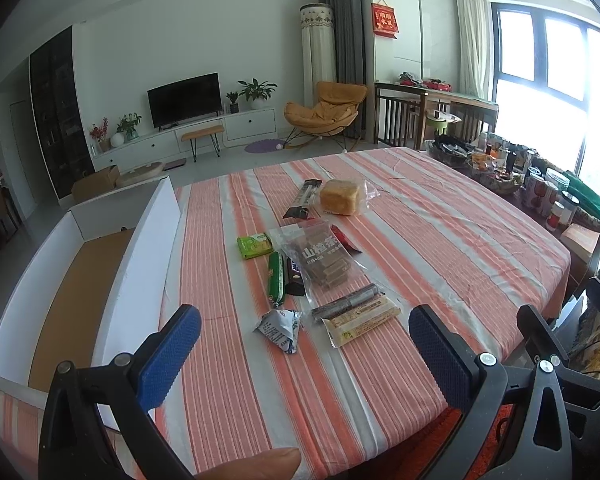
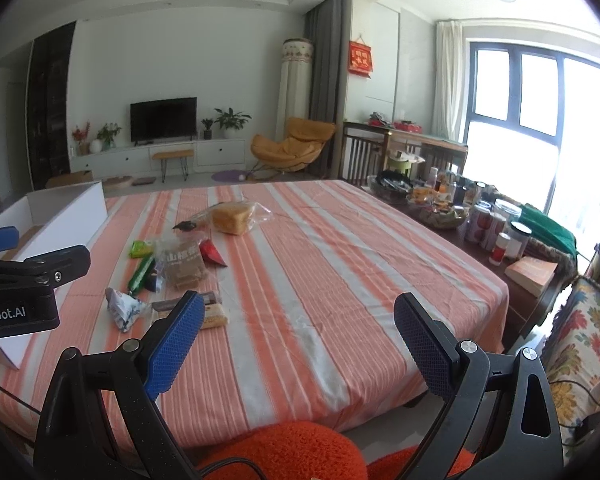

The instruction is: Organize snacks

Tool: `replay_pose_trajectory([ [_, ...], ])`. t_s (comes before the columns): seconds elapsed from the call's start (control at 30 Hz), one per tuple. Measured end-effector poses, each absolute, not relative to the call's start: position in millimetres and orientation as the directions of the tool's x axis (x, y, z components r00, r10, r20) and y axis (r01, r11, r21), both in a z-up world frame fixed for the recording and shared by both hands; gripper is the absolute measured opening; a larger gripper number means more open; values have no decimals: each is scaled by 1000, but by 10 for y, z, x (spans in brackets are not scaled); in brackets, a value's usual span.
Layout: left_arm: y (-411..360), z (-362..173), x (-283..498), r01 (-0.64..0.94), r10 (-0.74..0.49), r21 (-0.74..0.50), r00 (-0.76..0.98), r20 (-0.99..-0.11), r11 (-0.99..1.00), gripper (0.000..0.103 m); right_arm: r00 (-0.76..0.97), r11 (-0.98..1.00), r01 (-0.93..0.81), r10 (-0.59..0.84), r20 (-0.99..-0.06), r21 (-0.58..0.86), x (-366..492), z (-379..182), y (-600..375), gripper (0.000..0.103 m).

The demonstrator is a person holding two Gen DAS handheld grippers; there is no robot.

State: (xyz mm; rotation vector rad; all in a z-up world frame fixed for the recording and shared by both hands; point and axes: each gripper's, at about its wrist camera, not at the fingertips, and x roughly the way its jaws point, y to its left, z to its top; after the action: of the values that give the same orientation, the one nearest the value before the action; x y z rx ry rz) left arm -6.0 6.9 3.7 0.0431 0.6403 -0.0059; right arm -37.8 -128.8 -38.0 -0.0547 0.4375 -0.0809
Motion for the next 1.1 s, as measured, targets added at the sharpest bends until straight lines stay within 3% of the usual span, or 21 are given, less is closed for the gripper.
replay_pose_trajectory([
  [1.1, 51, -92, -34, 30, 0, 37, 786, -618, 999, 103, 902, 993, 71, -102, -419, -89, -360, -517, -1284, 97],
])
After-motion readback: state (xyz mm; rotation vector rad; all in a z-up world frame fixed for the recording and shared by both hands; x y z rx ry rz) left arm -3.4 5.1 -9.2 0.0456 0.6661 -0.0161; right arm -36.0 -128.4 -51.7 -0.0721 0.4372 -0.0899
